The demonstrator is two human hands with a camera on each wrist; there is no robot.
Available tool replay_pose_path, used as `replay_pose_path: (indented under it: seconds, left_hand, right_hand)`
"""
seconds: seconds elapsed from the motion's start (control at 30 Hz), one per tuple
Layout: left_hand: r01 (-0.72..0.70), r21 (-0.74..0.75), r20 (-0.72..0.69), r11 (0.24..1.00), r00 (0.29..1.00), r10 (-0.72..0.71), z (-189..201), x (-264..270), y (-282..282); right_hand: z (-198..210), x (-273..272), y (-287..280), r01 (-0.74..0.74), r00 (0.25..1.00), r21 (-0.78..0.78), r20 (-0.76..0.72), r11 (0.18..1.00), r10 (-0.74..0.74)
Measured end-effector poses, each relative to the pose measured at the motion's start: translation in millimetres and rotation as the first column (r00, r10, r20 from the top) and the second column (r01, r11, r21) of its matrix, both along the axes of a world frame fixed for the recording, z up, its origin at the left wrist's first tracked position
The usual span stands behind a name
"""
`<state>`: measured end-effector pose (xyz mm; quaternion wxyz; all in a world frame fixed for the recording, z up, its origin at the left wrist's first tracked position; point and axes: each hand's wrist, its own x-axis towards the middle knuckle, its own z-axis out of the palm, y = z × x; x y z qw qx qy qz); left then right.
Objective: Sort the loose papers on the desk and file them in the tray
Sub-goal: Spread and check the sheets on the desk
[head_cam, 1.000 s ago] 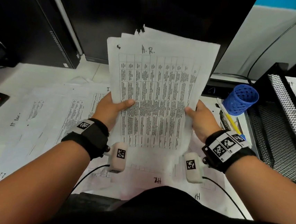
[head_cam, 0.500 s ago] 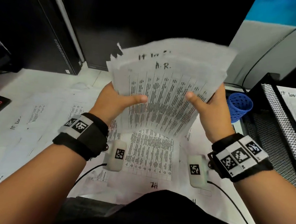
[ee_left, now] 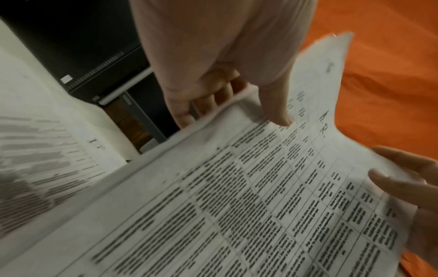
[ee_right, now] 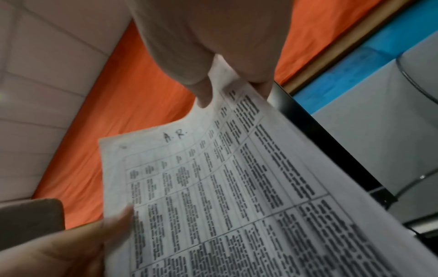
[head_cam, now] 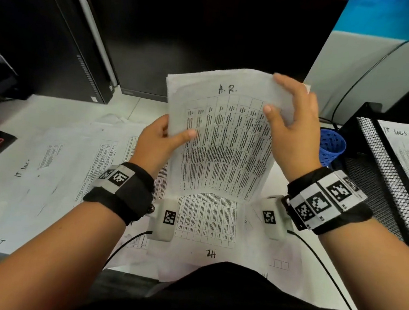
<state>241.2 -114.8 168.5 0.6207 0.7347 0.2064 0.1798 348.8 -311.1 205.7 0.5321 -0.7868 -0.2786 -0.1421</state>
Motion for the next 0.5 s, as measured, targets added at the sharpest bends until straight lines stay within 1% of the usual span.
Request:
replay_pose_path:
  seconds: [0.07,0.13,0.2,0.27,0.3,0.4,0.5]
  left_hand:
    - [-0.019,-0.002,-0.008,1.000,1.000,0.019,-8.5,-2.4,-2.1]
    - [-0.054,0.021,-0.017,0.998,0.998,0.054,-15.1,-3.7,-6.6]
    - [-0.111,0.034,0.009,0.993,0.994,0.111,-17.8,-3.7,-10.4]
    - [-0.164,0.011,0.066,0.986,0.984,0.163,-14.5,-4.2,-14.6]
    - [-0.179,0.003,0.092,0.984,0.980,0.178,-12.1,-4.7,-16.6]
    - [-0.161,-0.021,0.147,0.987,0.976,0.162,-6.7,-7.0,-23.5]
    - [-0.089,-0.052,0.095,0.995,0.991,0.093,-13.9,-10.1,-28.8]
  right_hand:
    - [-0.4,-0.6,0.0,0.030,0.999,0.028,-0.021,0.999,-0.029]
    - [0.3,-2.5,-0.5,0.005,1.000,0.095,-0.011,0.995,-0.004]
    - [-2.7,-3.9,-2.5,-0.037,0.999,0.196,-0.019,0.980,0.042]
    - [-9.1,-4.0,-5.8,-0.042,0.990,0.289,-0.118,0.956,0.079]
    - [-13.4,-4.6,-7.1,-0.039,0.980,0.311,-0.176,0.950,0.098]
    - [-29.9,-8.1,-9.1,-0.031,0.952,0.256,-0.288,0.966,0.107]
    - [-45.6,-14.0,-9.4,-0.020,0.932,0.190,-0.352,0.982,0.087]
